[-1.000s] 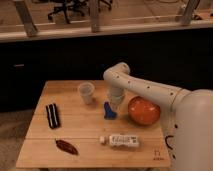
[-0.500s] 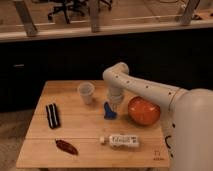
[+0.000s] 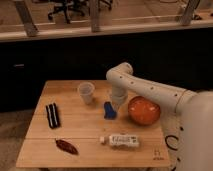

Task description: Place the white sponge in the ceramic bowl

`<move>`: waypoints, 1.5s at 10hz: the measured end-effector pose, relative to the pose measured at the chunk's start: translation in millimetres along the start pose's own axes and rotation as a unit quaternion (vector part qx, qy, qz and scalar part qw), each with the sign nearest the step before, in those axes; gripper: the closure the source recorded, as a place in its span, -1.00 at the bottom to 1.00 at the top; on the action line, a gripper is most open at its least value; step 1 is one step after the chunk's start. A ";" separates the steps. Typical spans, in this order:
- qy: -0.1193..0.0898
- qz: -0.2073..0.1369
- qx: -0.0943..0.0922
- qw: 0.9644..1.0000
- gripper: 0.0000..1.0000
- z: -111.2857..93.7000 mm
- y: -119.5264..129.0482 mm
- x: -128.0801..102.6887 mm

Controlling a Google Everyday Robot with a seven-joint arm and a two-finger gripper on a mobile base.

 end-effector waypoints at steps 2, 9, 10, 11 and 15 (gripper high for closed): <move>0.006 -0.017 0.010 1.000 -0.60 4.4 -6.1 -8.0; -0.013 -0.073 0.000 0.997 -0.60 24.7 -20.6 -11.6; -0.018 -0.083 -0.001 0.996 -0.60 27.1 -22.2 -11.0; -0.021 -0.089 -0.001 0.996 -0.60 28.9 -23.3 -10.6; -0.036 -0.134 0.007 0.990 -0.60 38.9 -30.0 -8.6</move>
